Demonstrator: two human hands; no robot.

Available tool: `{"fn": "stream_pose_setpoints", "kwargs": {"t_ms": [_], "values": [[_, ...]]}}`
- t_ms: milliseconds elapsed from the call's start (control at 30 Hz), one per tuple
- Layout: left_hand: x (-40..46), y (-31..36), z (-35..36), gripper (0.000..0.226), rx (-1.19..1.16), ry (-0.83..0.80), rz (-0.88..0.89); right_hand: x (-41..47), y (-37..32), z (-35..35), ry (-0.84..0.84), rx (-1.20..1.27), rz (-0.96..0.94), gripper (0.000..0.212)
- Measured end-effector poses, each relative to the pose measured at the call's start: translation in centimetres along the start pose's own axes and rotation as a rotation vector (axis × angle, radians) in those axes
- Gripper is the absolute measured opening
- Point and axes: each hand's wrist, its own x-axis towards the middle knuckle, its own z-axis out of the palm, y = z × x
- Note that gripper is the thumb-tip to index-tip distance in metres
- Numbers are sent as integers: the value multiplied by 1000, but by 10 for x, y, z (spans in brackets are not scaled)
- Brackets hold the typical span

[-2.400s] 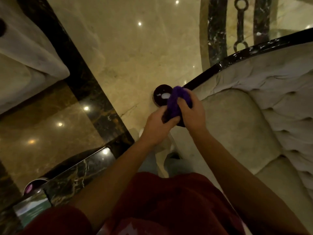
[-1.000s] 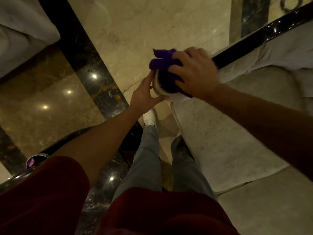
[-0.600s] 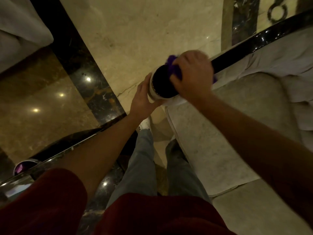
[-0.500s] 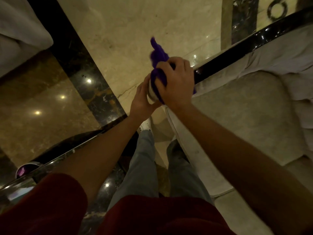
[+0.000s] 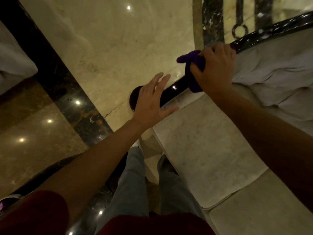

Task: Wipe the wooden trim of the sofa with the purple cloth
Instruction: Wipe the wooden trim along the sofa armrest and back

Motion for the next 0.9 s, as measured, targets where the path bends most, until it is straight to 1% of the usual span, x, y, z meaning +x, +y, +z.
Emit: {"fn": "stream_pose_setpoints", "kwargs": {"t_ms": [33, 100, 167, 233, 333, 400, 467, 500, 533, 600, 667, 733, 833, 900], "values": [[1, 3, 3, 95, -37, -7, -27, 3, -2, 3, 26, 39, 70, 44], [5, 14, 21, 88, -8, 32, -33, 4, -2, 8, 75, 78, 143, 42], [2, 15, 28, 76, 68, 66, -29, -7, -9, 15, 94, 111, 105, 39], [1, 9, 31, 66, 115, 69, -52, -14, -5, 18, 107, 164, 13, 38], [16, 6, 29, 71, 105, 63, -49, -1, 29, 15, 123, 139, -65, 37], [37, 11, 30, 72, 121, 50, -12, 23, 63, 10, 141, 92, 22, 39], [55, 20, 31, 69, 101, 32, -2, 44, 91, 3, 101, 29, 108, 45], [66, 26, 36, 68, 103, 22, -5, 51, 104, -3, 74, -12, 119, 47], [70, 29, 37, 67, 100, 15, -33, 53, 106, -2, 38, -40, 98, 47], [85, 37, 48, 68, 115, -1, -98, 53, 105, -1, 32, -40, 24, 41], [87, 36, 54, 68, 130, 16, -168, 43, 86, 5, 61, 51, -9, 32], [82, 30, 56, 61, 133, 37, -208, 28, 61, 12, 95, 128, -57, 26], [81, 29, 60, 51, 190, 57, -235, 18, 50, 18, 142, 199, -120, 27], [85, 34, 65, 51, 207, 62, -233, 26, 68, 17, 133, 201, -185, 30]]}}
